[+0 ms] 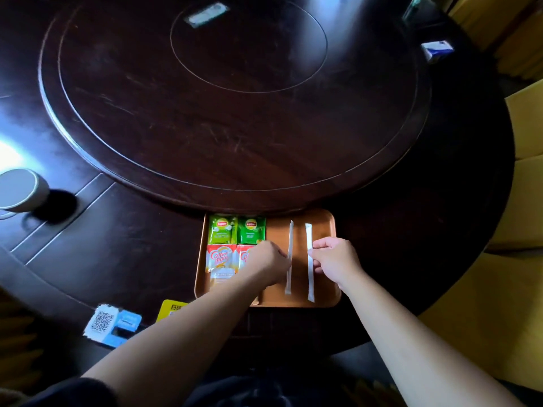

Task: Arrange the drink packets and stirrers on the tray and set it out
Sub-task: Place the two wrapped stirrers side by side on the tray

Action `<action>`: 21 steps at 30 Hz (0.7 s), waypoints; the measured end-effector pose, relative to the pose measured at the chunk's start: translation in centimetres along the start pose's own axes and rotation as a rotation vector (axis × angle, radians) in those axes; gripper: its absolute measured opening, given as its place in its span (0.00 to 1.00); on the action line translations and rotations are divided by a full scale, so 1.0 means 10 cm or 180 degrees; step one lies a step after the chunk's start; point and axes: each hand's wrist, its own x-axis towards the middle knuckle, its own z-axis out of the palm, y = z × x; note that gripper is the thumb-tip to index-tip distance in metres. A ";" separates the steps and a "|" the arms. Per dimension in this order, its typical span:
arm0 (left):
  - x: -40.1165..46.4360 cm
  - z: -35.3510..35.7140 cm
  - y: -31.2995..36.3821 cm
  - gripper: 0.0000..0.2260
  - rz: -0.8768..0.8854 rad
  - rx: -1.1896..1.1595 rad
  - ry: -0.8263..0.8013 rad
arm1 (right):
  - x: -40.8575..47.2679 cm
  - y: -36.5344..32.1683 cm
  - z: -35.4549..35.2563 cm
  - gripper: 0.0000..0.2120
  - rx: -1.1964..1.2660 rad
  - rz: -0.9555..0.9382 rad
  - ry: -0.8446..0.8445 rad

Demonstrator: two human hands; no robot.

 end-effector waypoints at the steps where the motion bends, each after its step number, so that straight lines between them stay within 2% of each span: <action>1: 0.02 0.03 0.01 0.07 -0.0031 0.0026 0.0002 | 0.03 0.00 0.00 0.07 -0.0055 -0.0006 0.0019; 5: 0.03 0.10 0.04 0.07 -0.0049 0.0197 0.0122 | 0.12 0.03 0.05 0.06 -0.0262 -0.0032 -0.0016; 8: -0.01 0.10 0.05 0.08 0.0201 0.0635 0.0407 | 0.11 0.05 0.06 0.07 -0.0529 -0.0172 0.0047; 11: 0.00 0.08 -0.01 0.09 0.0892 0.1314 0.0663 | 0.04 0.03 0.03 0.09 -0.0944 -0.0442 0.0128; 14: 0.06 0.04 -0.11 0.17 0.1957 0.2165 0.0367 | -0.02 0.01 0.02 0.09 -0.1039 -0.0558 0.0024; 17: 0.07 0.03 -0.20 0.23 0.2254 0.2462 0.0286 | -0.05 0.05 0.07 0.08 -0.1093 -0.0617 -0.0047; 21: 0.03 0.05 -0.22 0.24 0.2385 0.2602 0.0411 | -0.07 0.09 0.09 0.09 -0.1094 -0.0644 0.0007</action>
